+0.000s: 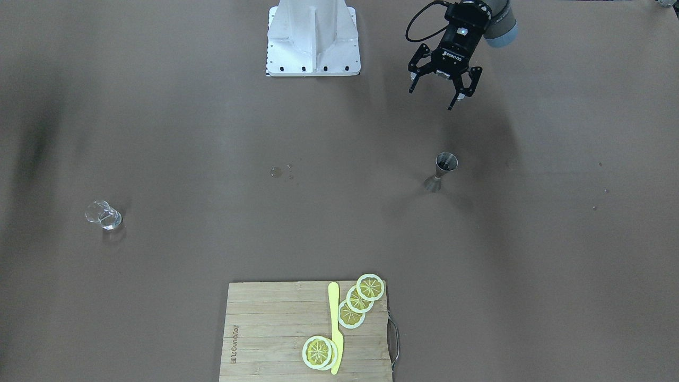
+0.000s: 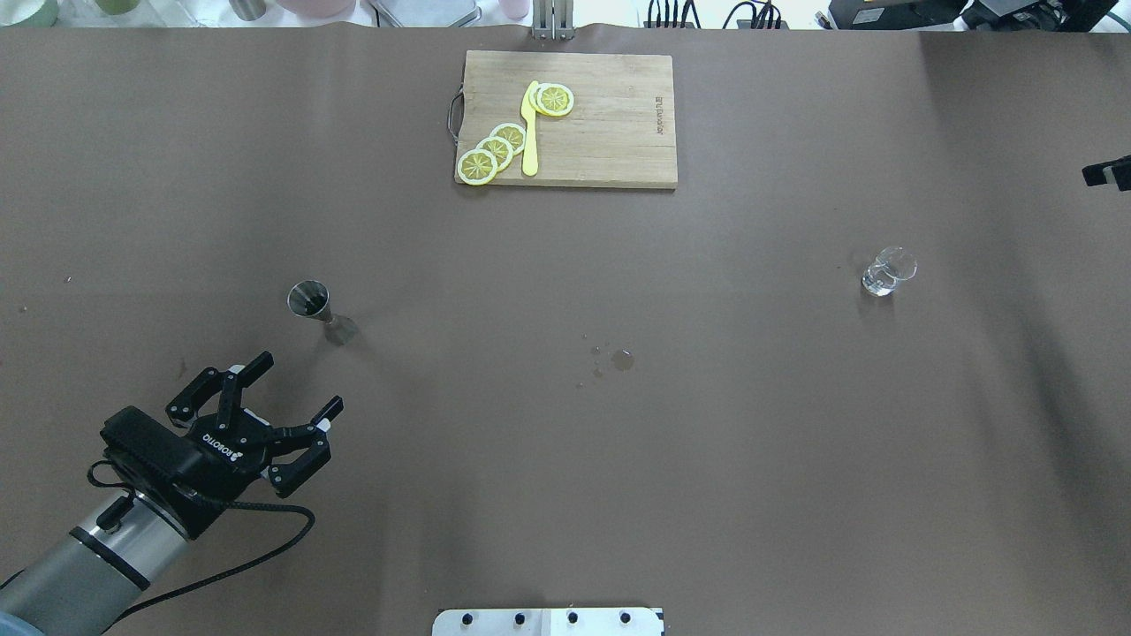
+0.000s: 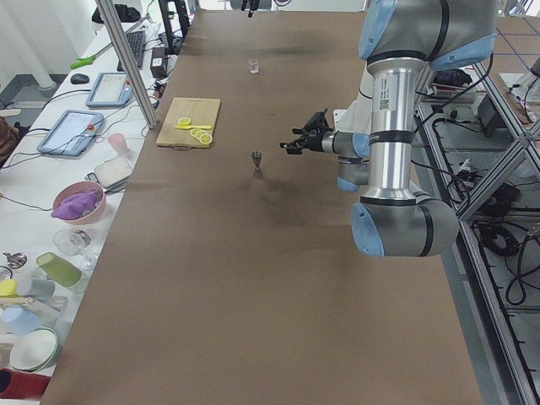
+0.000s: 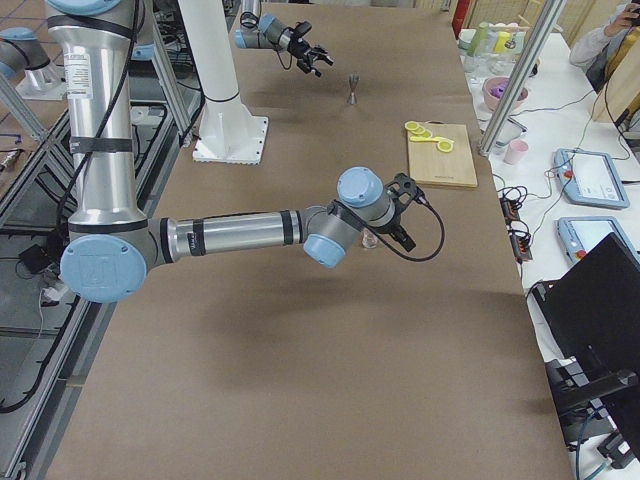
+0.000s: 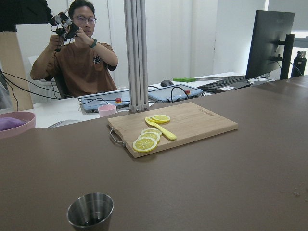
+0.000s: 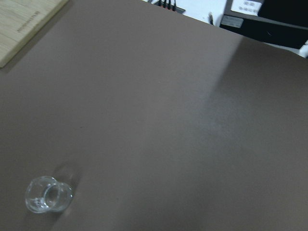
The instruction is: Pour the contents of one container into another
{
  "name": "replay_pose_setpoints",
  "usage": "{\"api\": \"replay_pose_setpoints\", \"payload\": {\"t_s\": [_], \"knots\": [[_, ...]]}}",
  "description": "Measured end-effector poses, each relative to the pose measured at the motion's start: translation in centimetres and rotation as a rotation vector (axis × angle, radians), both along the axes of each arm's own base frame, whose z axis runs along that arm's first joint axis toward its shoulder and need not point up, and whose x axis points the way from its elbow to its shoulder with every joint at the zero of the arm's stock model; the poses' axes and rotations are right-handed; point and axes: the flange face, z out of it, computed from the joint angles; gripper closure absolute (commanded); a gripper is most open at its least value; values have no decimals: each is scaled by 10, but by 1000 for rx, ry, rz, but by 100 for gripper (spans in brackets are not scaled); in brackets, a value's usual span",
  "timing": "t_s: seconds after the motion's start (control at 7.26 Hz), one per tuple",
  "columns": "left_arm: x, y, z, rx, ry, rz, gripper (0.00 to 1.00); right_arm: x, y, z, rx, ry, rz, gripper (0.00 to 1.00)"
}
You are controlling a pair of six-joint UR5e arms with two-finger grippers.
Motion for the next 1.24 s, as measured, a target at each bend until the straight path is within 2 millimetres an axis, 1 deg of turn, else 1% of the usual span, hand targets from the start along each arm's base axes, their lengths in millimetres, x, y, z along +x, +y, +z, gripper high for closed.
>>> {"api": "replay_pose_setpoints", "payload": {"t_s": [0.14,0.28,0.41,0.55,0.69,0.83,0.96,1.1,1.24], "knots": [[-14,-18,-15,12,-13,25,2,22,1,17,-99,16,38,0],[-25,-36,-25,14,-44,55,2,39,4,36,-204,25,68,0],[-30,-55,-32,5,-88,85,2,53,10,55,-302,29,92,0],[-37,-78,-40,-25,-132,121,2,64,15,69,-402,32,111,0],[-48,-107,-48,-87,-168,172,2,75,21,80,-501,34,132,0],[-65,-137,-55,-167,-207,231,2,86,27,89,-577,32,152,0],[-82,-162,-59,-252,-249,290,2,95,36,97,-628,29,170,0],[-93,-178,-58,-335,-288,343,2,101,44,105,-657,30,183,0],[-98,-189,-53,-418,-329,379,2,105,50,110,-673,35,193,0]]}}
